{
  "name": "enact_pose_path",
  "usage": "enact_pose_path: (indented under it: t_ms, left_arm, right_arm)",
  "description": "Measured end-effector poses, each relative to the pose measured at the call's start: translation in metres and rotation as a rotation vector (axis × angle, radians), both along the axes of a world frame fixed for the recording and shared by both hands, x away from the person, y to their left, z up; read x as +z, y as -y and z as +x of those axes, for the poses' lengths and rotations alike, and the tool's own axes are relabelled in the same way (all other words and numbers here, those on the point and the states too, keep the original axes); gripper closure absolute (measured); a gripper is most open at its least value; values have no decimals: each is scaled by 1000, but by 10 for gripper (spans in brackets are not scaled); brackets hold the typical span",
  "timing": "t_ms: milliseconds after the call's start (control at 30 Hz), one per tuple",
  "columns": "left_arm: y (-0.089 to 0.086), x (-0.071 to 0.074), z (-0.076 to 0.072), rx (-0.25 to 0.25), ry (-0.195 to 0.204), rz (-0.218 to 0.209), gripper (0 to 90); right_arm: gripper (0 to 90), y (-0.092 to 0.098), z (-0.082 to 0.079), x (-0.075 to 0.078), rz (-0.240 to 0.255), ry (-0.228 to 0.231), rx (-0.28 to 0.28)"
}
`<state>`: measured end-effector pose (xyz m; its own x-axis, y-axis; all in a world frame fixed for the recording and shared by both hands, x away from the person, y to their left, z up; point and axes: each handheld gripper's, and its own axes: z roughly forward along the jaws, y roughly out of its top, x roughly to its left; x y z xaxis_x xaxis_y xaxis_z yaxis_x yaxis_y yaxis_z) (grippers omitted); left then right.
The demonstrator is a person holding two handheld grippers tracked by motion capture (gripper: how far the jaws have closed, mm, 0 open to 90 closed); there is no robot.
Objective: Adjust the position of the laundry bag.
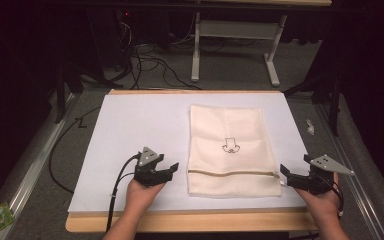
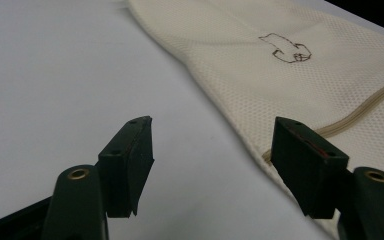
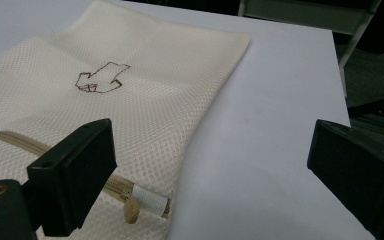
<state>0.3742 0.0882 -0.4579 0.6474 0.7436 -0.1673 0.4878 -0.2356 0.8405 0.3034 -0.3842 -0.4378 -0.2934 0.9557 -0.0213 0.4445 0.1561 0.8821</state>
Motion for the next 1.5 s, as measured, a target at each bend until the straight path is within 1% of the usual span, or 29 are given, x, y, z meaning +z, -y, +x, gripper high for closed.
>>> enact_pose_path:
  t_ms: [33,100,167,267,300,333,367,400,467,533,567,700,767,800,900,967,1033,1100,1133,1167,1200,1267,1300,1333,1367,1400,1433,1467,1500]
  left_arm:
    - [8,-2,3,-6,-5,6,354]
    - [24,-5,11,-17,-20,17,397]
    - [40,-9,17,-24,-28,43,422]
    - [57,-18,28,-19,-73,54,457]
    - [57,-18,28,-19,-73,54,477]
    - [64,-24,32,-12,-103,99,515]
    - [66,-24,32,0,-95,126,600]
    - [66,-23,31,2,-85,132,691]
    - [64,-23,29,-7,-87,135,851]
    - [64,-23,27,-15,-75,151,882]
    - [64,-23,26,-11,-67,156,885]
    - [56,-21,22,10,-61,152,890]
    - [48,-21,21,24,-65,149,891]
    - [44,-21,20,32,-68,150,891]
    - [31,-19,17,57,-78,151,891]
    - [22,-17,13,69,-93,149,891]
    - [15,-15,6,61,-91,174,891]
    - [9,-16,-6,31,-63,221,888]
    - [5,-17,-11,16,-49,230,880]
    - [1,-18,-15,11,-42,228,860]
    - [-5,-17,-16,11,-31,208,816]
    - [-13,-12,-16,21,-22,139,709]
    - [-16,-9,-15,32,-20,109,666]
    - [-19,-8,-14,41,-22,88,634]
    - [-20,-8,-13,46,-29,72,611]
    - [-21,-8,-12,44,-39,68,591]
    - [-21,-9,-11,44,-49,67,577]
    - [-21,-11,-10,37,-53,69,562]
    - [-20,-12,-9,34,-59,74,551]
  right_arm:
    - [57,-1,0,0,4,-7,0]
    - [58,-1,1,-2,-1,-13,0]
    - [60,-2,1,-2,-2,-17,2]
    - [62,-3,0,-3,-5,-15,7]
    - [63,-4,0,-3,-2,-19,7]
    - [63,-4,0,-3,-6,-18,10]
    - [64,-4,0,-4,-6,-20,12]
    - [64,-4,1,-4,-11,-20,14]
    - [67,-4,1,-4,-13,-20,16]
    - [72,-4,1,-4,-9,-24,14]
    - [74,-4,1,-5,-6,-25,14]
    - [100,-6,0,-4,-5,-31,23]
    - [156,-7,0,-4,-5,-28,42]
    - [164,-7,0,-5,-6,-27,49]
    - [243,-9,0,-6,2,-42,58]
    - [278,-10,0,-7,9,-53,66]
    - [335,-11,-1,-7,12,-59,84]
    - [399,-13,-2,-7,8,-61,99]
    - [426,-14,-3,-6,12,-66,108]
    - [443,-15,-3,-6,16,-71,116]
    - [474,-17,-3,-6,19,-83,120]
    - [593,-20,-4,-7,21,-101,137]
    - [692,-23,-5,-6,25,-122,135]
    - [826,-25,-6,-6,25,-143,143]
    - [900,-27,-6,-6,22,-175,159]
    - [900,-30,-6,-7,26,-209,168]
    - [900,-33,-5,-9,19,-235,184]
    - [900,-39,-4,-11,10,-257,196]
    - [900,-46,-3,-14,-10,-270,220]
